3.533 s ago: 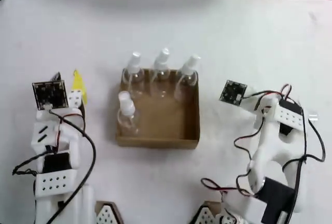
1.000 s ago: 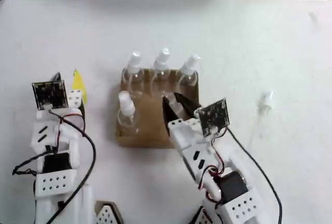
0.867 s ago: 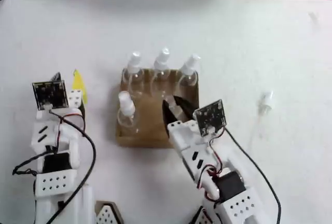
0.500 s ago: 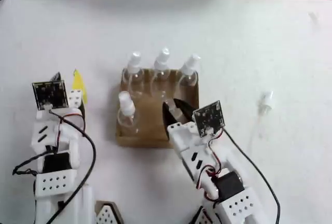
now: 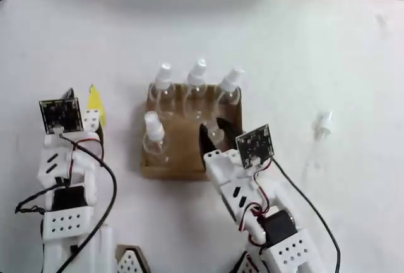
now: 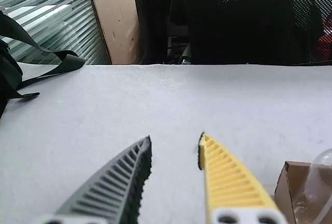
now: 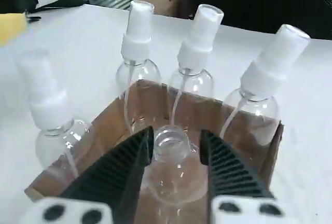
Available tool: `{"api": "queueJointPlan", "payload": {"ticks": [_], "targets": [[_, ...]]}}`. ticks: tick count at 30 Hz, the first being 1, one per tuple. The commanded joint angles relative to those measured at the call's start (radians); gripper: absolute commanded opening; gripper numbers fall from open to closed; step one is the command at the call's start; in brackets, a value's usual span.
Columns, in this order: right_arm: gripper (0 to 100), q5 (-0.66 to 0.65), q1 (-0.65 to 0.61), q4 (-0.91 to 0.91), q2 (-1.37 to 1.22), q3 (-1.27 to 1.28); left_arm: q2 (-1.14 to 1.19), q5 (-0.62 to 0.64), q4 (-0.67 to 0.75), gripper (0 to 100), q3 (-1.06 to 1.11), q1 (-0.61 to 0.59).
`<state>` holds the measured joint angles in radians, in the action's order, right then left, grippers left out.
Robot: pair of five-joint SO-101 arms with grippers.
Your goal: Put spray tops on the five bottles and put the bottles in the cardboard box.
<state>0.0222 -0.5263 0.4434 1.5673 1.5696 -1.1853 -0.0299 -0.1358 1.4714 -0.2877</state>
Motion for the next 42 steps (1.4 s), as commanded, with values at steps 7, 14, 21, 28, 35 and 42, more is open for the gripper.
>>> {"api": "queueJointPlan", "payload": {"ticks": [7,14,21,28,35,42], "targets": [[17.6,0.006,-0.005,-0.012,-0.008,-0.005,-0.016,0.006,0.031,15,-0.006,0.012],[18.0,0.003,-0.007,-0.012,-0.008,-0.006,-0.016,0.006,0.031,15,-0.006,0.012],[18.0,0.002,-0.007,-0.012,-0.008,-0.029,-0.016,0.006,0.031,15,-0.006,0.012],[18.0,0.008,-0.007,0.093,-0.008,-0.176,-0.016,0.006,0.031,15,-0.006,0.012],[18.0,0.003,0.068,0.291,0.036,-0.480,-0.016,0.006,0.029,15,-0.006,0.012],[17.7,0.002,0.501,0.371,0.082,-0.626,-0.016,0.006,0.029,15,-0.006,0.012]]}}
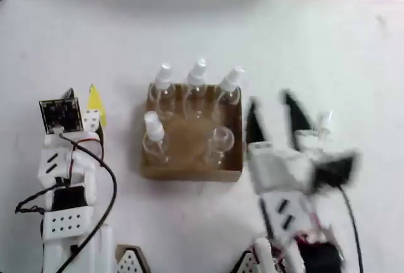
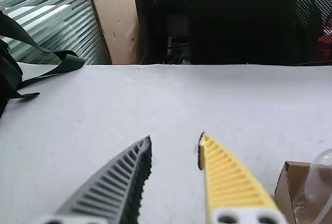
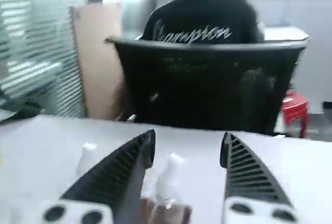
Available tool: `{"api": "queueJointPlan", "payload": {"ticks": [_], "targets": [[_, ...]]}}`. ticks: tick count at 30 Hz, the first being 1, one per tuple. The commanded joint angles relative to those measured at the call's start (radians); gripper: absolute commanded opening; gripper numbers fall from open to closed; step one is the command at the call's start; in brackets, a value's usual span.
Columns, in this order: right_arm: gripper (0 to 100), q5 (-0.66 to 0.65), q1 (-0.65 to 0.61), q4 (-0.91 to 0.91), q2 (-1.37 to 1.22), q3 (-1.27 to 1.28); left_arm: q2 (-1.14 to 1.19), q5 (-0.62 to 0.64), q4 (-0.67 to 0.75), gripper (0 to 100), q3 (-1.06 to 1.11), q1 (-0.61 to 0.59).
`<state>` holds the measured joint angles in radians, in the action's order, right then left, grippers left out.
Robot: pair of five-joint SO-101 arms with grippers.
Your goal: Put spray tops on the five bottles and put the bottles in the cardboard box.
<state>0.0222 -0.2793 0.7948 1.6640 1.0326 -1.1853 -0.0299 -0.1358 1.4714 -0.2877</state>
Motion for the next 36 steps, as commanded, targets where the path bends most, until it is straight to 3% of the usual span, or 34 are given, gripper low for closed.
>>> {"api": "queueJointPlan", "payload": {"ticks": [1,6,15,23,31,36], "targets": [[17.7,0.000,0.312,0.016,-0.039,-0.089,-0.016,0.006,0.029,15,-0.006,0.012],[17.7,-0.075,0.530,-0.045,-0.269,-0.126,-0.016,0.006,0.028,15,-0.006,0.012],[17.7,-0.293,0.759,-0.007,-0.817,-0.417,-0.016,0.006,0.028,15,-0.006,0.013],[18.0,-0.397,0.720,0.091,-1.346,-0.680,-0.016,0.003,0.026,15,-0.005,0.013],[17.7,-0.394,0.699,0.452,-1.834,-1.155,-0.016,0.002,0.034,15,0.008,0.015],[17.7,-0.390,0.697,0.579,-2.032,-1.346,-0.016,-0.002,0.034,15,0.012,0.042]]}}
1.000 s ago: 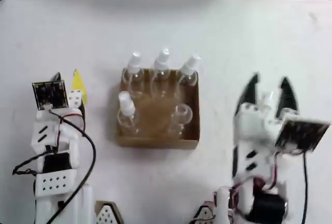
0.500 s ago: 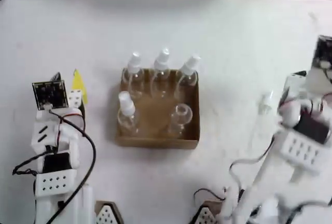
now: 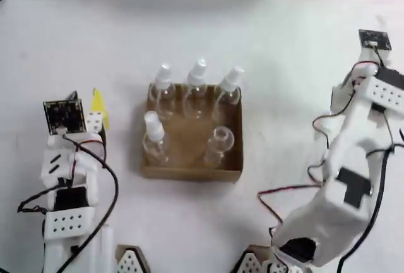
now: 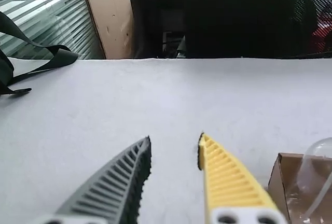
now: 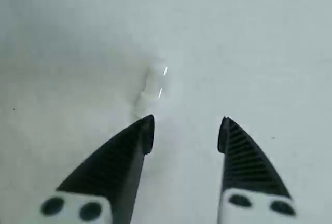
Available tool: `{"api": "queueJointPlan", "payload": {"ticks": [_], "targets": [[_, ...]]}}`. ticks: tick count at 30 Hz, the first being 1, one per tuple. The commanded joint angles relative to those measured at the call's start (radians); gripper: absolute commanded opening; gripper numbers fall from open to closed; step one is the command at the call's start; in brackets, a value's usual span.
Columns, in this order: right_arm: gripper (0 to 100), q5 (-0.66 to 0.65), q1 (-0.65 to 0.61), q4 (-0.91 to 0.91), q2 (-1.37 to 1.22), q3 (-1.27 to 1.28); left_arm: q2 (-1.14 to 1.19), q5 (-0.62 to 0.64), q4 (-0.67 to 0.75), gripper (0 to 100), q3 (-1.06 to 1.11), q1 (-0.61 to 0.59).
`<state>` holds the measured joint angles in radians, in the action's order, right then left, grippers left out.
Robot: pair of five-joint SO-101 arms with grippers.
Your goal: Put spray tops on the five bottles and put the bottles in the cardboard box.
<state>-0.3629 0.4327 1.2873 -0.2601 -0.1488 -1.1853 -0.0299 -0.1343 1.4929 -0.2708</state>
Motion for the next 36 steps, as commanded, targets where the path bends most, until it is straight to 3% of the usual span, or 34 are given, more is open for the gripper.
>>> {"api": "queueJointPlan", "payload": {"ticks": [1,5,14,36], "targets": [[17.7,-0.005,-0.018,0.104,-0.142,-0.187,-0.016,-0.002,0.032,15,-0.009,0.025],[18.0,0.005,-0.022,0.130,-0.229,-0.247,-0.016,-0.002,0.032,15,-0.009,0.022],[18.1,0.183,-0.042,0.124,-0.278,-0.267,-0.021,-0.002,0.032,15,-0.012,0.022],[18.0,0.180,-0.059,0.007,-0.361,-0.278,-0.021,-0.002,0.031,15,-0.014,0.022]]}}
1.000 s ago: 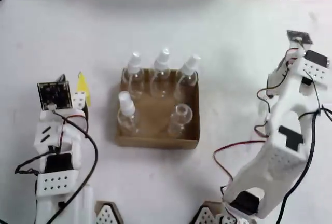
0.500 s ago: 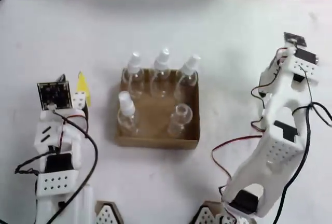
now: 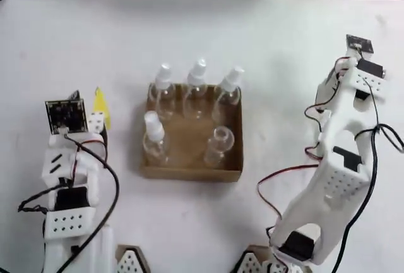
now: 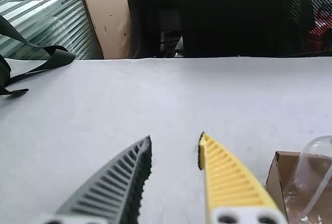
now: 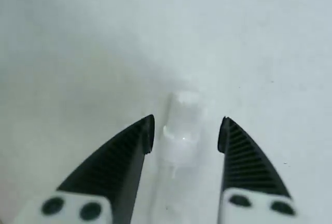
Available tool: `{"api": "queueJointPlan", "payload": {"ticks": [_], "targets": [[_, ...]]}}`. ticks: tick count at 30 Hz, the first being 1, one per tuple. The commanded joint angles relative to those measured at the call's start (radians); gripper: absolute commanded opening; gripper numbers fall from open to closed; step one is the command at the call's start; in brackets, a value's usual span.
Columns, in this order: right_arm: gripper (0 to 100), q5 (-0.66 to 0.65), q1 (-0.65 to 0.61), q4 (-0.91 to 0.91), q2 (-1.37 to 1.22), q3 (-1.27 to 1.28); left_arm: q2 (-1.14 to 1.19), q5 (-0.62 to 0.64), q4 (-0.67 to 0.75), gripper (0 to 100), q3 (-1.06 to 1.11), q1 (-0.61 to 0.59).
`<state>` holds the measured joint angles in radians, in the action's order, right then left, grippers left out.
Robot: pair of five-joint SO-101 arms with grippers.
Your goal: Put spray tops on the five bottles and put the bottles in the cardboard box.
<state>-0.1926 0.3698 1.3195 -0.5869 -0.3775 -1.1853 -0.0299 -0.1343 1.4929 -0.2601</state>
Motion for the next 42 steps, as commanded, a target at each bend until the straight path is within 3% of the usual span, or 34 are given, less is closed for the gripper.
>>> {"api": "queueJointPlan", "payload": {"ticks": [1,9,14,24,29,35,42], "targets": [[17.8,0.009,0.010,-0.028,-0.059,-0.063,-0.021,-0.002,0.031,15,-0.014,0.012],[16.9,0.017,0.048,-0.001,-0.186,-0.233,-0.021,-0.002,0.032,15,-0.014,0.013],[0.9,0.015,0.047,0.035,-0.211,-0.287,-0.021,-0.002,0.032,15,-0.014,0.015],[1.6,0.014,0.044,0.148,-0.165,-0.288,-0.021,-0.002,0.032,15,-0.014,0.012],[1.6,0.017,0.024,0.216,-0.076,-0.288,-0.021,-0.002,0.032,15,-0.014,0.012],[1.6,0.020,-0.097,0.390,0.130,-0.288,-0.021,-0.002,0.032,15,-0.014,0.012],[1.6,0.091,-0.180,0.400,0.423,-0.207,-0.021,-0.002,0.032,15,-0.014,0.010]]}}
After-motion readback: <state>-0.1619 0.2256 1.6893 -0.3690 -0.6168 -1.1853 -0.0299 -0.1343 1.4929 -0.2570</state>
